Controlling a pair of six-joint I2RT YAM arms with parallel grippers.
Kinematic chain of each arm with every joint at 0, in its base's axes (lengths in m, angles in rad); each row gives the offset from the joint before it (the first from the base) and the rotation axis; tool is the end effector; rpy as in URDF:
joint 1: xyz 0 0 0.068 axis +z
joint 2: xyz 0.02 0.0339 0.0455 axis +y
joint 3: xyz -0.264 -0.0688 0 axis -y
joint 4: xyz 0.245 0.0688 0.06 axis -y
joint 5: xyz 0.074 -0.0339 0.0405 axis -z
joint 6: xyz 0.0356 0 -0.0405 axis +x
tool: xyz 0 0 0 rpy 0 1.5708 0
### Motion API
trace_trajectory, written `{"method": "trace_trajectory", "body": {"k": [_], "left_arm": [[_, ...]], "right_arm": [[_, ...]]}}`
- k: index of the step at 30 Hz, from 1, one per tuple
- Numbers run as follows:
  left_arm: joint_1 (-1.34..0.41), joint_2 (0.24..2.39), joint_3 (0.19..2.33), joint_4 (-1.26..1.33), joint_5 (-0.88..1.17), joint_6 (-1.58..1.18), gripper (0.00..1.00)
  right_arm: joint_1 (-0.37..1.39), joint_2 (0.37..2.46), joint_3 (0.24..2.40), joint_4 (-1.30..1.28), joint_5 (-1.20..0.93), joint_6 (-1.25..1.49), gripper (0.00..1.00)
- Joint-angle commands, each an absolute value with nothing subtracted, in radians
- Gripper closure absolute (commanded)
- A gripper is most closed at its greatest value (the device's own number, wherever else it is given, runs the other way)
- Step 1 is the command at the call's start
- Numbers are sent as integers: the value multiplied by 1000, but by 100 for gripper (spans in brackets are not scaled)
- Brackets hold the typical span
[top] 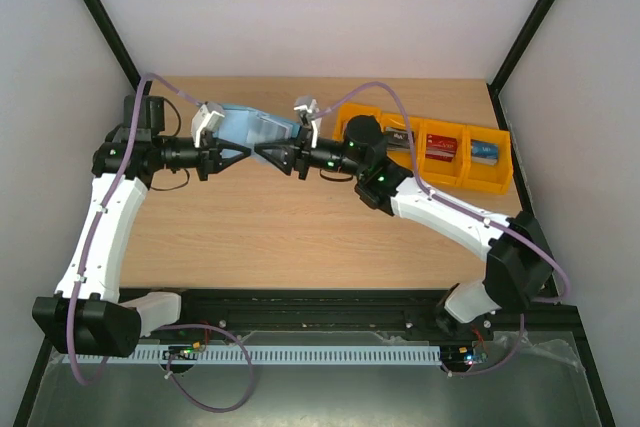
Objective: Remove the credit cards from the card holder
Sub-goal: Remove the credit card from the card holder.
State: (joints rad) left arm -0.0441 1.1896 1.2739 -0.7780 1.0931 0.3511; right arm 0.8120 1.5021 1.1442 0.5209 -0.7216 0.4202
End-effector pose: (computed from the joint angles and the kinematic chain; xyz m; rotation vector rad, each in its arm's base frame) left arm 0.2287 -0.0417 0.3812 0.9186 1.7839 -1.0217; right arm 0.2250 0.2714 0.3636 -0.9441 1.3390 1.4801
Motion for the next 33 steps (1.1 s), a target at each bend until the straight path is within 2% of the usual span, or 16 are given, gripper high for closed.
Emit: {"method": "trace_trajectory", "body": {"k": [1, 4, 7, 15, 21, 23, 29, 30, 32, 33], "left_arm": [[-26, 1171, 1269, -786, 1219, 361, 98], [-19, 1171, 1279, -816, 1251, 393, 98], [-15, 1169, 1292, -863, 1281, 453, 98], [-12, 1169, 1302, -915, 1312, 520, 98], [-11, 1169, 1304, -948, 1322, 559, 98], [-12, 1169, 1306, -991, 1325, 619, 98], [-16, 1162, 1279, -968, 1304, 607, 98], [-17, 1162, 1274, -951, 1295, 590, 98], [-17, 1161, 1266, -916, 1273, 547, 98], [-17, 1160, 1259, -894, 1261, 519, 94]], "right_arm": [[799, 1416, 1113, 520, -793, 354, 49], [775, 1379, 1074, 516, -828, 334, 39], [739, 1354, 1043, 508, -882, 327, 34], [705, 1361, 1073, 377, -907, 292, 38], [696, 1368, 1078, 347, -898, 291, 66], [697, 1392, 1092, 368, -888, 342, 69], [762, 1476, 1154, 428, -908, 420, 68], [775, 1480, 1157, 437, -899, 416, 73], [785, 1486, 1157, 470, -888, 436, 91], [786, 1486, 1158, 487, -887, 456, 97]]}}
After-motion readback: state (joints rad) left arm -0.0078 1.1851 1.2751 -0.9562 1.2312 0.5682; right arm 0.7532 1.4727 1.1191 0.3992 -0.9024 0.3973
